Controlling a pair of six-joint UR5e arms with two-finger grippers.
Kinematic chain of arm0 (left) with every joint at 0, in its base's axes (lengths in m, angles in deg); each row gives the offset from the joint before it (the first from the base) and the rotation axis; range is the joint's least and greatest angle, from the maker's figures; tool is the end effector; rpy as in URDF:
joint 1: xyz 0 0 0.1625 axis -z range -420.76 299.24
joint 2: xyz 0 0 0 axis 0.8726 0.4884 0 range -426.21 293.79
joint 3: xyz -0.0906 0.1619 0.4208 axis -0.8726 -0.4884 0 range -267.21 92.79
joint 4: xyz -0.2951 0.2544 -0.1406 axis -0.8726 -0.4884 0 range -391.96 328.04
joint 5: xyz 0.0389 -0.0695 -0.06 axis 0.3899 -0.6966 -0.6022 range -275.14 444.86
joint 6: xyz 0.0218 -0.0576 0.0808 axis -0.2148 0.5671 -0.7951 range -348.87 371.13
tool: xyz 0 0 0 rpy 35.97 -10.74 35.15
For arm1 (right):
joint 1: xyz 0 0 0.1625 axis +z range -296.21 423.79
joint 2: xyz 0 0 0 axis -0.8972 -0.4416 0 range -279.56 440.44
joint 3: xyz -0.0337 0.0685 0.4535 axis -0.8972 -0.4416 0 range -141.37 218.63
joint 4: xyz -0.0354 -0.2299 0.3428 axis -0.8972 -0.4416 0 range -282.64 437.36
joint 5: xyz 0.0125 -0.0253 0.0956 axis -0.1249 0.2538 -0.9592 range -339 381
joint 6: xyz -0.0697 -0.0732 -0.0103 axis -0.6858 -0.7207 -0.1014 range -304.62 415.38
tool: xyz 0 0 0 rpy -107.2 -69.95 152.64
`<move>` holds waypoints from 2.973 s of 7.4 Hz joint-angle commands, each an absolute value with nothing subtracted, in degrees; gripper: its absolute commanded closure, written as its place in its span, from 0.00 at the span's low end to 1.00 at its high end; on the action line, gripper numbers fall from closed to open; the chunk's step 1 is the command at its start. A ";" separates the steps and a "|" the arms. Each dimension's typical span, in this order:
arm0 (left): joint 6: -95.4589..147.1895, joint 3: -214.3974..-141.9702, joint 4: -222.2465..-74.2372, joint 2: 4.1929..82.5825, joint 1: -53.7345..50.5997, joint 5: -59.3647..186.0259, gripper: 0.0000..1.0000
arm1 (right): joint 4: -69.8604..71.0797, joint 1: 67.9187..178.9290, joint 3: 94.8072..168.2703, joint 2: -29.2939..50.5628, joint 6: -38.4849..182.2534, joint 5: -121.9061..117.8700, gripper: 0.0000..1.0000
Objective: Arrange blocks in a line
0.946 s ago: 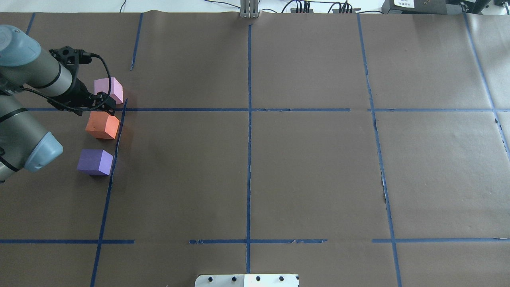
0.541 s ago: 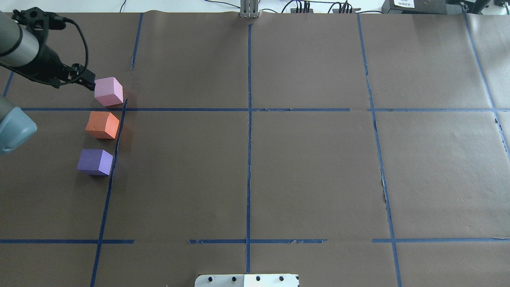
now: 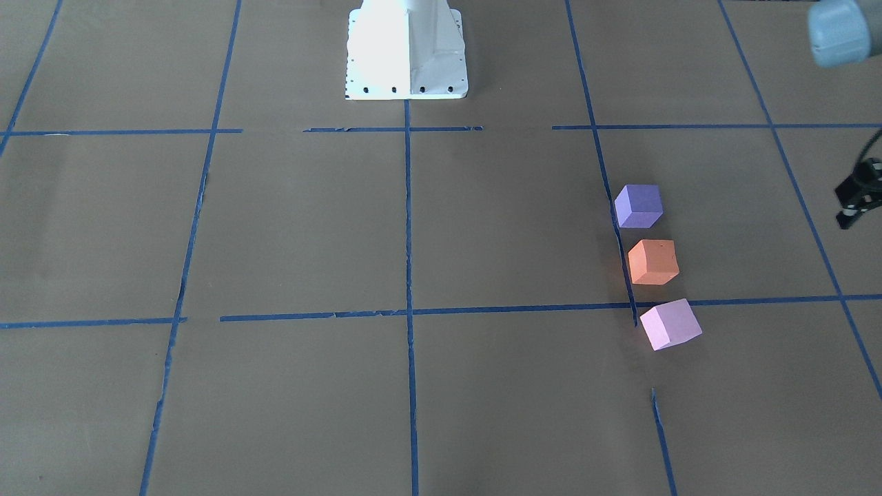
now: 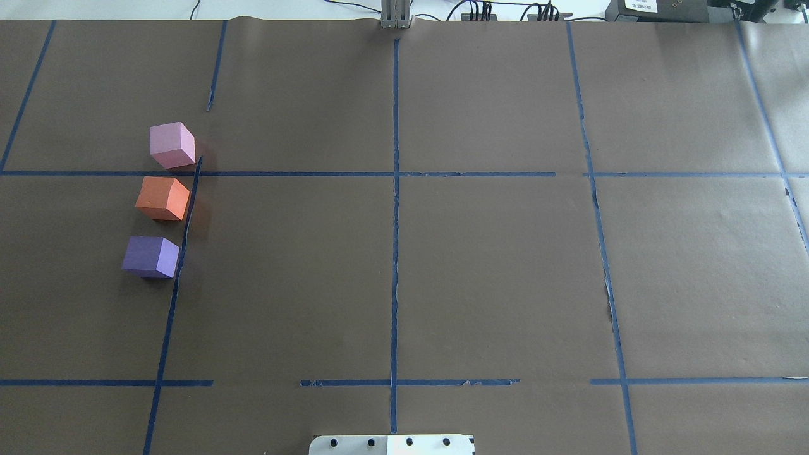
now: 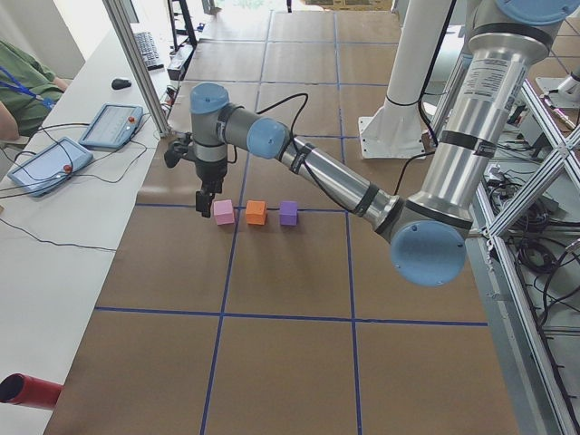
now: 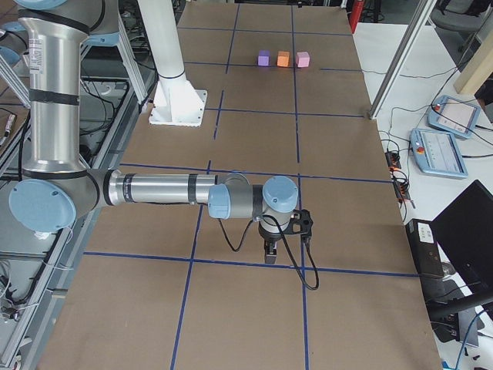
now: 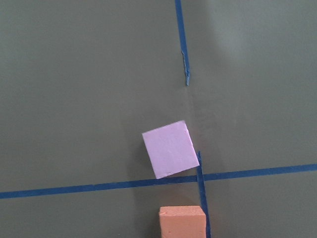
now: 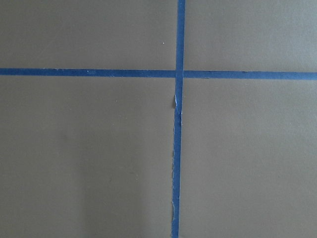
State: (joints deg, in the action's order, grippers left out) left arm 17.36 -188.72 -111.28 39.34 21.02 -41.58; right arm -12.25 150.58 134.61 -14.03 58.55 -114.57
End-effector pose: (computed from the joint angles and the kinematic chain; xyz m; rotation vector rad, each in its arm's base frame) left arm 0.0123 -0.5956 0.4776 0.1944 0.6616 0.1241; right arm 0.0349 -0.4609 0.6785 -0.0128 -0.7958 -0.0140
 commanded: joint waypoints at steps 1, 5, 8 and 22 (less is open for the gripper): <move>-2.27 -176.99 -112.37 36.37 29.04 -45.30 0.00 | -12.20 150.54 134.61 -14.04 58.55 -114.61 0.00; -1.96 -173.27 -117.38 29.42 29.41 -45.48 0.00 | -12.29 150.63 134.61 -14.04 58.55 -114.61 0.00; 0.91 -172.11 -120.20 28.01 29.32 -45.57 0.00 | -12.20 150.63 134.61 -14.04 58.55 -114.61 0.00; 3.40 -172.12 -125.74 27.05 29.32 -50.31 0.00 | -12.20 150.63 134.61 -14.04 58.55 -114.52 0.00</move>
